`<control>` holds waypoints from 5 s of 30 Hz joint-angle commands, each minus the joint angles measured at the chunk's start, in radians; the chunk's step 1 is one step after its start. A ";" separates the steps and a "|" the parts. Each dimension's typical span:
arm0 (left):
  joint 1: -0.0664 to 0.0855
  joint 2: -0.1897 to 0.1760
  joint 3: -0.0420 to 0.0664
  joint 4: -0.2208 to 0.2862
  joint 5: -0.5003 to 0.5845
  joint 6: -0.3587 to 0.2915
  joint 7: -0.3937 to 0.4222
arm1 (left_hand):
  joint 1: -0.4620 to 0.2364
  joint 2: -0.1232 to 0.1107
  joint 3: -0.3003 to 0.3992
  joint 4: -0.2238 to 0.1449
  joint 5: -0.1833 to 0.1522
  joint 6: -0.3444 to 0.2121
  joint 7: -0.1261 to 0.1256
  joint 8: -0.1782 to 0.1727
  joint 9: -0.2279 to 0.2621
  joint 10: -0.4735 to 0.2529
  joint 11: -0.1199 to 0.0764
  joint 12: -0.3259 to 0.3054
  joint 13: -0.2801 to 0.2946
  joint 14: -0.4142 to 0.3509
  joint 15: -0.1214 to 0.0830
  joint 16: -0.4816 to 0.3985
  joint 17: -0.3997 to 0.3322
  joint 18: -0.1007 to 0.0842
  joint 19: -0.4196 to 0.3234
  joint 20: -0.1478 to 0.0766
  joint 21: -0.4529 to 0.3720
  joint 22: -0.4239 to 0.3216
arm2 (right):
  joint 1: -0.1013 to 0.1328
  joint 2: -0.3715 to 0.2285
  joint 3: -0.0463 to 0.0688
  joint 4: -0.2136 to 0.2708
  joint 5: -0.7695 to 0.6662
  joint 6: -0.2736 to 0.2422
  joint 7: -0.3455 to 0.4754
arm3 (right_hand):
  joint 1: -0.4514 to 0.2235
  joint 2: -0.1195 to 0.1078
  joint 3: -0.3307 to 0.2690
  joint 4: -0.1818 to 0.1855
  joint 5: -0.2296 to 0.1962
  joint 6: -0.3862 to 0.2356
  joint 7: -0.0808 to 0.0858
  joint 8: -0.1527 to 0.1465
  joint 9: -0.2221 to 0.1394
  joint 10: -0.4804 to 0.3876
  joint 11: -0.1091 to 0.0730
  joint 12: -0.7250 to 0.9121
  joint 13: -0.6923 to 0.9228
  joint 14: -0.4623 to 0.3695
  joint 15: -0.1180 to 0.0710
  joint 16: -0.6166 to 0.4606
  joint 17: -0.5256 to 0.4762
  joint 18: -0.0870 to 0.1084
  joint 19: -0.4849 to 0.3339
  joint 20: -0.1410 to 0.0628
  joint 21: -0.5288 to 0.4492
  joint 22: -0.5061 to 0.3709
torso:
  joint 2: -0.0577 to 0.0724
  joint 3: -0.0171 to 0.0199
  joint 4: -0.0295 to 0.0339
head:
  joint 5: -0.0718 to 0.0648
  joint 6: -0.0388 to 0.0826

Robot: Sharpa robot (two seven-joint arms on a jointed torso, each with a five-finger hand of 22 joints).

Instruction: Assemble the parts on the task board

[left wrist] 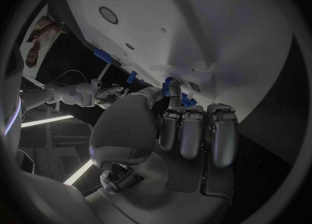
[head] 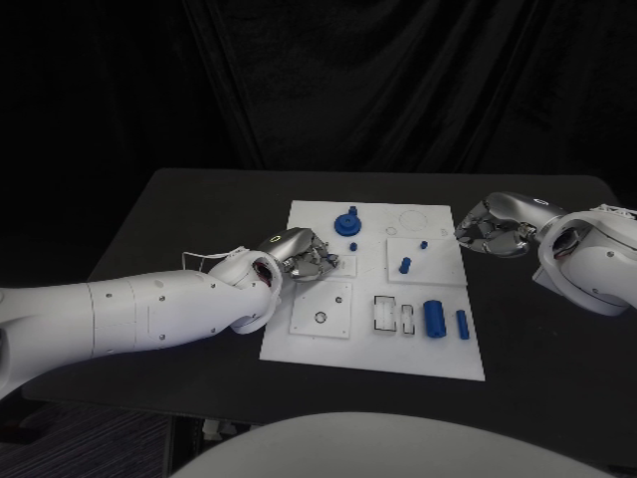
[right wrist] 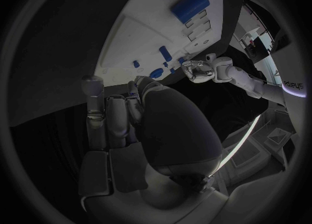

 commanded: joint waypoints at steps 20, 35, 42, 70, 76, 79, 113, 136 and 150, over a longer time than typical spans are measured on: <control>-0.002 -0.016 0.000 0.006 -0.001 -0.023 -0.022 | -0.003 -0.015 0.032 -0.009 -0.013 0.003 -0.003 -0.005 0.019 0.104 -0.007 0.000 0.262 0.106 -0.009 0.003 0.263 -0.014 0.105 -0.008 -0.003 0.263 | -0.002 -0.001 0.001 0.000 0.002 0.005 -0.018 | -0.007 -0.005 0.006 -0.002 0.005 -0.006 0.002 -0.006 -0.001 -0.011 0.001 -0.005 -0.003 -0.011 0.000 -0.007 -0.003 0.016 -0.005 0.000 -0.006 0.064 | 0.000 -0.0002 -0.0008 | 0.000 0.000; -0.002 -0.011 0.000 0.006 -0.001 -0.007 -0.039 | -0.007 -0.019 0.056 -0.013 -0.044 0.005 -0.002 -0.007 0.018 0.104 -0.007 0.000 0.262 0.106 -0.009 0.003 0.263 -0.014 0.105 -0.009 -0.003 0.263 | -0.002 0.001 0.001 -0.001 0.002 0.005 -0.018 | -0.007 -0.005 0.006 -0.002 0.005 -0.006 0.002 -0.006 -0.001 -0.011 0.001 -0.005 -0.003 -0.011 0.000 -0.007 -0.003 0.016 -0.005 0.000 -0.006 0.064 | 0.001 -0.0002 0.0004 | -0.003 0.000; -0.002 -0.009 0.000 0.004 -0.001 0.012 -0.039 | -0.016 -0.020 0.068 -0.013 -0.078 0.004 -0.001 -0.009 0.018 0.104 -0.006 0.000 0.262 0.106 -0.008 0.003 0.263 -0.014 0.105 -0.008 -0.003 0.263 | -0.002 0.001 0.001 -0.001 0.002 0.006 -0.019 | -0.007 -0.005 0.006 -0.002 0.005 -0.006 0.002 -0.006 -0.001 -0.011 0.001 -0.005 -0.003 -0.011 0.000 -0.007 -0.003 0.016 -0.005 0.000 -0.006 0.064 | 0.000 0.0004 -0.0002 | -0.003 0.000; -0.002 -0.006 0.000 0.007 -0.001 0.028 -0.034 | -0.045 -0.019 0.070 -0.008 -0.186 0.009 0.001 -0.012 0.017 0.104 -0.004 0.000 0.262 0.106 -0.006 0.003 0.263 -0.014 0.105 -0.006 -0.003 0.263 | -0.002 0.001 0.001 -0.001 0.002 0.009 -0.020 | -0.007 -0.005 0.006 -0.002 0.005 -0.006 0.002 -0.006 -0.001 -0.011 0.001 -0.005 -0.003 -0.011 0.000 -0.007 -0.003 0.016 -0.005 0.000 -0.006 0.064 | 0.001 -0.0004 0.0002 | 0.002 0.000; -0.003 -0.007 0.000 0.008 -0.001 0.021 -0.025 | -0.052 -0.016 0.071 -0.008 -0.176 0.013 0.000 -0.012 0.017 0.104 -0.004 0.000 0.262 0.106 -0.006 0.003 0.263 -0.014 0.105 -0.005 -0.003 0.263 | -0.002 0.000 0.001 0.000 0.002 0.010 -0.022 | -0.007 -0.005 0.006 -0.002 0.005 -0.006 0.002 -0.006 -0.001 -0.011 0.001 -0.005 -0.003 -0.011 0.000 -0.007 -0.003 0.016 -0.005 0.000 -0.006 0.064 | 0.000 -0.0001 0.0003 | 0.003 0.000; -0.003 -0.007 0.000 0.008 -0.001 0.018 -0.021 | -0.051 -0.019 0.080 -0.014 -0.124 0.019 -0.002 -0.012 0.017 0.104 -0.006 0.000 0.262 0.106 -0.008 0.003 0.263 -0.014 0.105 -0.006 -0.003 0.263 | -0.002 0.000 0.001 0.000 0.002 0.011 -0.022 | -0.007 -0.005 0.006 -0.002 0.005 -0.006 0.002 -0.006 -0.001 -0.011 0.001 -0.005 -0.003 -0.011 0.000 -0.007 -0.003 0.016 -0.005 0.000 -0.006 0.064 | 0.000 -0.0002 0.0004 | 0.004 0.000; -0.003 -0.009 0.000 0.007 -0.001 0.014 -0.045 | -0.204 0.021 -0.050 0.052 -0.403 0.061 0.004 -0.046 -0.009 0.104 0.001 0.000 0.262 0.106 -0.002 0.003 0.263 -0.014 0.105 -0.002 -0.003 0.263 | -0.002 0.000 0.001 0.001 0.002 0.013 -0.023 | -0.007 -0.005 0.006 -0.002 0.005 -0.006 0.002 -0.006 -0.001 -0.011 0.001 -0.005 -0.003 -0.011 0.000 -0.007 -0.003 0.016 -0.005 0.000 -0.006 0.064 | 0.000 -0.0006 -0.0003 | 0.003 0.000; -0.003 -0.003 0.000 0.003 -0.001 0.014 -0.049 | -0.101 0.056 -0.011 0.004 -0.335 0.060 -0.007 -0.048 0.002 0.104 -0.009 0.000 0.262 0.106 -0.010 0.003 0.263 -0.014 0.105 -0.008 -0.003 0.263 | -0.002 0.001 0.001 0.000 0.008 0.016 -0.023 | -0.009 -0.006 0.009 -0.002 0.005 -0.007 0.002 -0.007 0.000 -0.010 0.001 -0.004 -0.003 -0.011 0.000 -0.007 -0.005 0.016 -0.005 0.000 -0.010 0.063 | 0.001 -0.0004 0.0002 | 0.001 0.000; -0.003 0.002 0.000 -0.001 -0.001 0.019 -0.047 | -0.090 0.055 -0.006 -0.002 -0.337 0.060 -0.007 -0.048 0.003 0.104 -0.010 0.000 0.262 0.106 -0.011 0.003 0.263 -0.014 0.105 -0.009 -0.003 0.263 | -0.002 0.002 0.001 0.000 0.012 0.018 -0.023 | -0.009 -0.006 0.009 -0.002 0.005 -0.006 0.002 -0.007 0.000 -0.010 0.001 -0.004 -0.003 -0.011 0.000 -0.006 -0.004 0.016 -0.006 0.000 -0.012 0.063 | 0.001 0.0003 -0.0002 | 0.000 0.000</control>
